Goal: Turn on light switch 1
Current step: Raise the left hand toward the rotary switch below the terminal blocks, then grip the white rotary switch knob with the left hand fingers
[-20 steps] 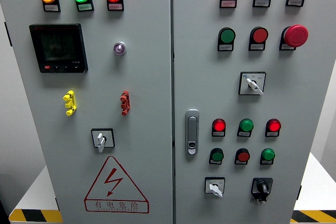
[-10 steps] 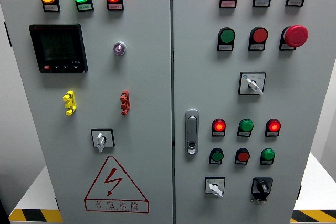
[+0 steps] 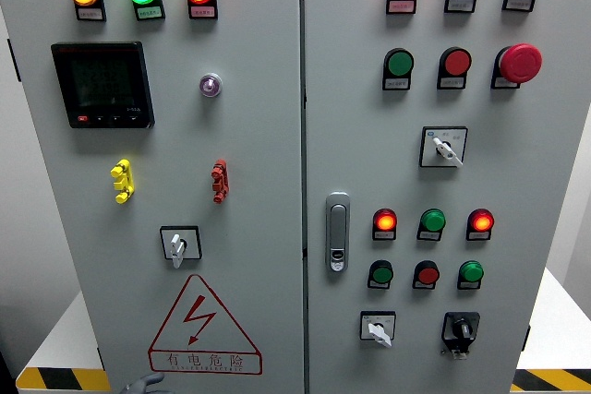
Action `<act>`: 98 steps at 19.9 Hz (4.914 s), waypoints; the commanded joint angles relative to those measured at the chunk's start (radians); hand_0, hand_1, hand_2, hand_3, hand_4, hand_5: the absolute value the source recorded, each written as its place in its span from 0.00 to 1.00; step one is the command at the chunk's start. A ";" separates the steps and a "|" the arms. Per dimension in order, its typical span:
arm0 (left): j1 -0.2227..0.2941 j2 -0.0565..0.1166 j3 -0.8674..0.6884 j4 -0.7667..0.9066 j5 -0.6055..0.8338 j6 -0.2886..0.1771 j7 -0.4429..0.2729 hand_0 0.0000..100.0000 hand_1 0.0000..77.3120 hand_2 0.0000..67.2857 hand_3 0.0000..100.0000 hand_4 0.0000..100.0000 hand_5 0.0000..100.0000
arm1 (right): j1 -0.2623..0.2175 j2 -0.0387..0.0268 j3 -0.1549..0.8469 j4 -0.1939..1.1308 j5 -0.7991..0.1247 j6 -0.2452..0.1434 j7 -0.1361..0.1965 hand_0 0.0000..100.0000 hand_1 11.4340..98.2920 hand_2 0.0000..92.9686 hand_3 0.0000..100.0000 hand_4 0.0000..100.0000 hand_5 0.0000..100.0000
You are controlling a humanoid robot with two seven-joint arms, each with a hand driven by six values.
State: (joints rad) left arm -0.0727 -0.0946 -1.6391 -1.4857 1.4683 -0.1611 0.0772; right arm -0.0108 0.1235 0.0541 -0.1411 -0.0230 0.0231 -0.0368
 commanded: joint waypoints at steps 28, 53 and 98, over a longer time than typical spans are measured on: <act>-0.282 -0.024 0.002 -0.128 0.003 0.110 0.286 0.00 0.50 0.57 0.71 0.91 0.75 | 0.000 -0.0008 0.001 0.000 0.000 0.000 0.000 0.00 0.08 0.00 0.20 0.19 0.11; -0.374 -0.024 0.071 -0.151 0.101 0.342 0.394 0.00 0.77 0.64 0.71 0.89 0.71 | 0.000 0.0008 0.000 0.000 0.000 -0.002 0.000 0.00 0.10 0.00 0.20 0.19 0.10; -0.449 -0.020 0.088 -0.140 0.119 0.414 0.564 0.00 0.69 0.79 0.75 0.91 0.70 | 0.000 -0.0008 0.000 0.000 0.000 0.000 0.000 0.00 0.10 0.00 0.20 0.19 0.11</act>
State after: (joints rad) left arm -0.5199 -0.1154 -1.5508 -1.6262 1.5877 0.2531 0.6367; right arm -0.0108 0.1237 0.0543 -0.1411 -0.0230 0.0224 -0.0368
